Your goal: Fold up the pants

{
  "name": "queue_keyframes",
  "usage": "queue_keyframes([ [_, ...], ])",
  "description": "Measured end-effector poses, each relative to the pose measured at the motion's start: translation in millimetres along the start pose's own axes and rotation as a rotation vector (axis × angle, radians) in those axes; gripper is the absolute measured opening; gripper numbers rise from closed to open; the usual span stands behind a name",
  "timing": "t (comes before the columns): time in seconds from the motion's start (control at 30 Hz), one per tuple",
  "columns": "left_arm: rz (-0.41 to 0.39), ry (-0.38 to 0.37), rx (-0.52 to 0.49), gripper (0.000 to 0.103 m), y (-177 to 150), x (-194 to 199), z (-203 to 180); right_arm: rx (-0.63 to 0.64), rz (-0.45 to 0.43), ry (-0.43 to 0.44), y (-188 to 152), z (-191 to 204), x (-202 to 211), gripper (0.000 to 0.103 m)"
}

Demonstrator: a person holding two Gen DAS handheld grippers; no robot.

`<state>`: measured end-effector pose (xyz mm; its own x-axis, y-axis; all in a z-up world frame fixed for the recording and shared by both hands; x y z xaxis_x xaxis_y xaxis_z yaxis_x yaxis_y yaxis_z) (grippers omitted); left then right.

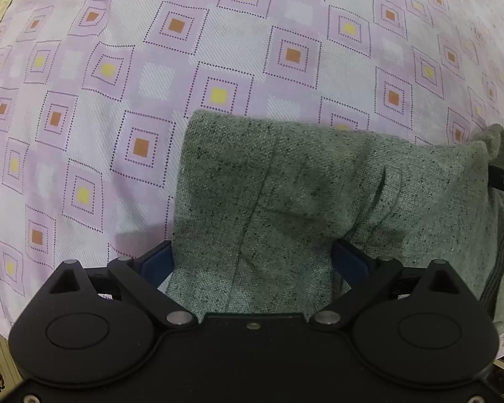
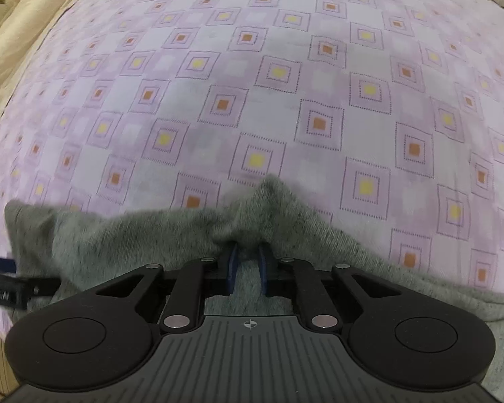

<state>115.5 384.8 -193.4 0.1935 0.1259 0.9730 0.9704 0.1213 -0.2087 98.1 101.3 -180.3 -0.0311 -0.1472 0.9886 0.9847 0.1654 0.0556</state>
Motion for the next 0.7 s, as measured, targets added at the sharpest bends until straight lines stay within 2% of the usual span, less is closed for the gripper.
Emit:
queue_keyframes([
  [0.33, 0.006, -0.002, -0.007, 0.1, 0, 3, -1, -0.039, -0.005, 0.004, 3, -1, -3, 0.01],
  [0.57, 0.006, -0.032, 0.001, 0.1, -22, 1, 11, -0.038, -0.032, -0.014, -5, -1, 6, 0.01],
  [0.63, -0.014, -0.032, 0.017, 0.092, -28, 7, 17, -0.019, -0.057, -0.025, -11, 4, 14, 0.011],
  [0.7, -0.026, -0.038, 0.042, 0.089, -34, 14, 23, -0.012, -0.095, 0.003, -21, 10, 24, 0.012],
])
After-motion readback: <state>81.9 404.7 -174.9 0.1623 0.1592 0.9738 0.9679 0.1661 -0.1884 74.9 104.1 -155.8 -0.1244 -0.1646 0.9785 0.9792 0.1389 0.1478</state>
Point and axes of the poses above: each gripper's, at about its wrist camera, not at the fingertips, and x roughly against the way its jaws point, z to its left, y to its top, the point moved 6 cm from there along -x, roughly the way its jaws point, and after that the axes turned 13 degrees about z, right-handed, at the moved point
